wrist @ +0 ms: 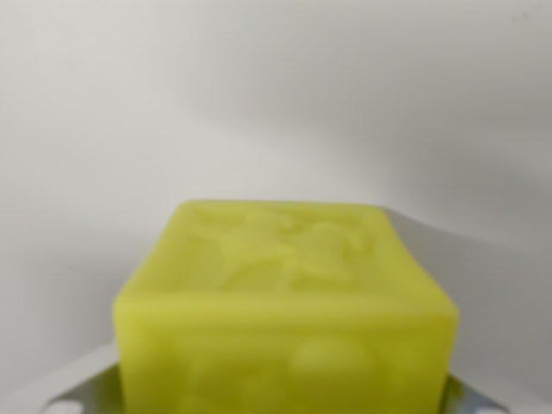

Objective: Pick yellow cube

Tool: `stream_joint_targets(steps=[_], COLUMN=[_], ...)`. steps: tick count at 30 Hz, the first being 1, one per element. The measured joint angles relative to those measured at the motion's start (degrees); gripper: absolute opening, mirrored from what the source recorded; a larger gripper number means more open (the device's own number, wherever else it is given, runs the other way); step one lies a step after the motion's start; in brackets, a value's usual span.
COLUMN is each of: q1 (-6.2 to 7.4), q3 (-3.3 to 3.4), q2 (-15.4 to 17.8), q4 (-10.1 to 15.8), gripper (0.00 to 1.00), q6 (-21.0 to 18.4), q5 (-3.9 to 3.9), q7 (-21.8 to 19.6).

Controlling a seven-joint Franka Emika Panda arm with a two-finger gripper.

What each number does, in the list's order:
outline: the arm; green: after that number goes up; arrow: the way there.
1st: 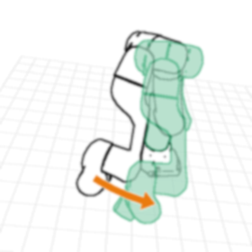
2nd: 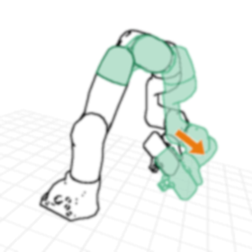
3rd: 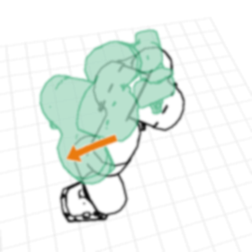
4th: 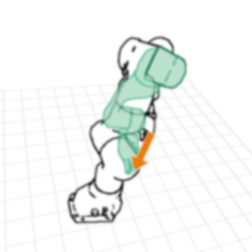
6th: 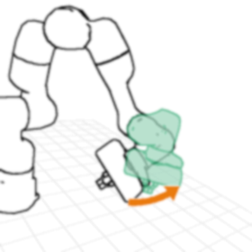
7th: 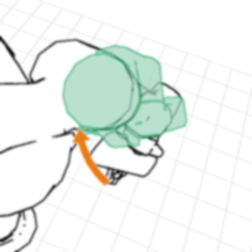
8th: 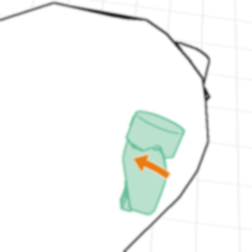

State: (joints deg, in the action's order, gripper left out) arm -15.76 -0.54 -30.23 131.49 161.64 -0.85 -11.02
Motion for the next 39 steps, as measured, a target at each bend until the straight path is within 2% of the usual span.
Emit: stream_joint_targets(steps=[39], q1=[0.06], q3=[0.00], q2=[14.0], q4=[2.6], gripper=[0.00], q6=[-11.4], q5=[0.50], q7=[0.4])
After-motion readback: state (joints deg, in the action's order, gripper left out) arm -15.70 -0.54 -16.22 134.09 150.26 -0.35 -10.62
